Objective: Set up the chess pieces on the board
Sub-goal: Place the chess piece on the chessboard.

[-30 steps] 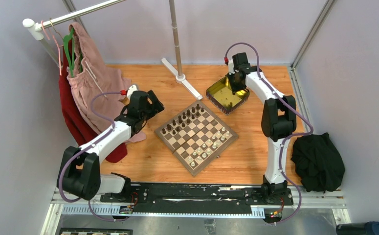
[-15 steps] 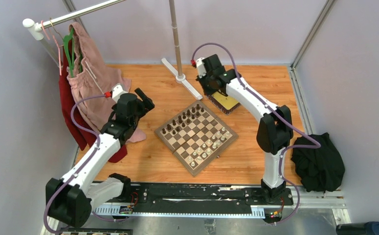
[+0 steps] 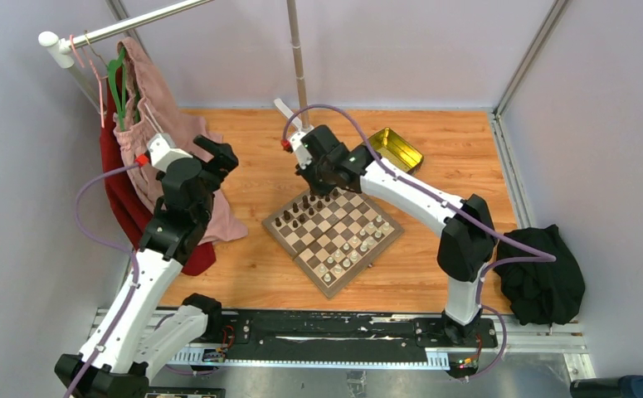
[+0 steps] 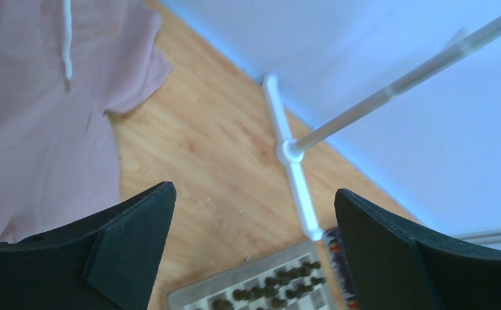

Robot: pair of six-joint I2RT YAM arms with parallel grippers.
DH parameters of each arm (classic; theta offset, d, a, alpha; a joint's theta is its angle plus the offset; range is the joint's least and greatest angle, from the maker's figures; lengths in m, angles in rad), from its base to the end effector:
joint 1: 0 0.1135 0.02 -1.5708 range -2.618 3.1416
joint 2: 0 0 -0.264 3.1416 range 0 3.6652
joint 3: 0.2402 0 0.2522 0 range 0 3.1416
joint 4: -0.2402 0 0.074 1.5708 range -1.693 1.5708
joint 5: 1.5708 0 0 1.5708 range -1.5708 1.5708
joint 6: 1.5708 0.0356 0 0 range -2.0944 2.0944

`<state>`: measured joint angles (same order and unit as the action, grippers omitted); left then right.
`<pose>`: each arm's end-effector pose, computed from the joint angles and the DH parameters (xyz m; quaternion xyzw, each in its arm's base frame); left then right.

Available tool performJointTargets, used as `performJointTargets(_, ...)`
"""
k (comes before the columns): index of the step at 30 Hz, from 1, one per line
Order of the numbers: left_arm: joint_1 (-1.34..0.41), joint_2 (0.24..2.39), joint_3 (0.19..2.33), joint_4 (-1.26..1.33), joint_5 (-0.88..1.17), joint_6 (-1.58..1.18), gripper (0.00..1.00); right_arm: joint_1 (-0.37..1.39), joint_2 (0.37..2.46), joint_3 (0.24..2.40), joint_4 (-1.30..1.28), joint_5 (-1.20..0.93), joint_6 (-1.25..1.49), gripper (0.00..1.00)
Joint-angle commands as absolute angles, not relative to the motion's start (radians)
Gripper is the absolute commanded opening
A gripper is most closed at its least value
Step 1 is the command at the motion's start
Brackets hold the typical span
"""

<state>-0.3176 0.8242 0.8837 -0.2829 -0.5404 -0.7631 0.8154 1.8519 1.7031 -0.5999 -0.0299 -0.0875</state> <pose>0.1801 -0.0399 0.3586 -0.3288 0.6978 -0.1304 0.6229 0.2904 0.3099 0.3156 -0.4053 0.8222 0.1550 0.3685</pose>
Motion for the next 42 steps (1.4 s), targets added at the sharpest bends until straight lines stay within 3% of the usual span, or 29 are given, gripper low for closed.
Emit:
performJointTargets(1, -0.323, 0.827, 0.978, -0.232, -0.591, -0.72, 1.0, 0.902, 1.827, 1.683, -0.621, -0.046, -0.056, 0.0)
performJointTargets(17, -0.324, 0.902, 1.237, -0.147, -0.569, -0.54, 1.0, 1.063, 1.932, 1.731, -0.65, -0.062, -0.062, 0.0)
performJointTargets(42, -0.324, 0.929, 1.277, -0.054, -0.454, -0.474, 1.0, 1.089, 2.11, 1.83, -0.67, -0.061, -0.123, 0.0)
